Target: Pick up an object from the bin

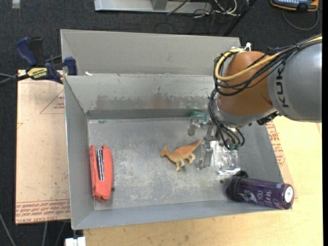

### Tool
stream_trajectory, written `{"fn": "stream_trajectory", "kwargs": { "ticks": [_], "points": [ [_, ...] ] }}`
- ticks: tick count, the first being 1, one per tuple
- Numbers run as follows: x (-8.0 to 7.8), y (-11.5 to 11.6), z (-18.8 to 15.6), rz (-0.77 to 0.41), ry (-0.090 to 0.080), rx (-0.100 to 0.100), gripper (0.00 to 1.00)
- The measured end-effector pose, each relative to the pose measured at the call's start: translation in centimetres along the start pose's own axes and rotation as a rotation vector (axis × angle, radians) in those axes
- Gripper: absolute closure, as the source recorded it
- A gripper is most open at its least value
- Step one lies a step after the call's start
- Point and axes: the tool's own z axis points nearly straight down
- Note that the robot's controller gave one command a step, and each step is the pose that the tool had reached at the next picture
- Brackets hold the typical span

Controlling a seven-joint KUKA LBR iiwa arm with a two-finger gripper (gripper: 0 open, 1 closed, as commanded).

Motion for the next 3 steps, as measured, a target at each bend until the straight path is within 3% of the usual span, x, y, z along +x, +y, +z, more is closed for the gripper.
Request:
{"fn": "stream_trajectory", "kwargs": {
  "ticks": [1, 2, 3],
  "points": [
    [-0.3, 0.5, 4.6, -0.169, 0.014, -0.002, 0.0],
    [0.1, 1.2, 6.9, -0.095, -0.002, -0.001, 1.0],
    [0.1, 1.2, 6.9, -0.094, -0.002, -0.001, 1.0]
  ]
}}
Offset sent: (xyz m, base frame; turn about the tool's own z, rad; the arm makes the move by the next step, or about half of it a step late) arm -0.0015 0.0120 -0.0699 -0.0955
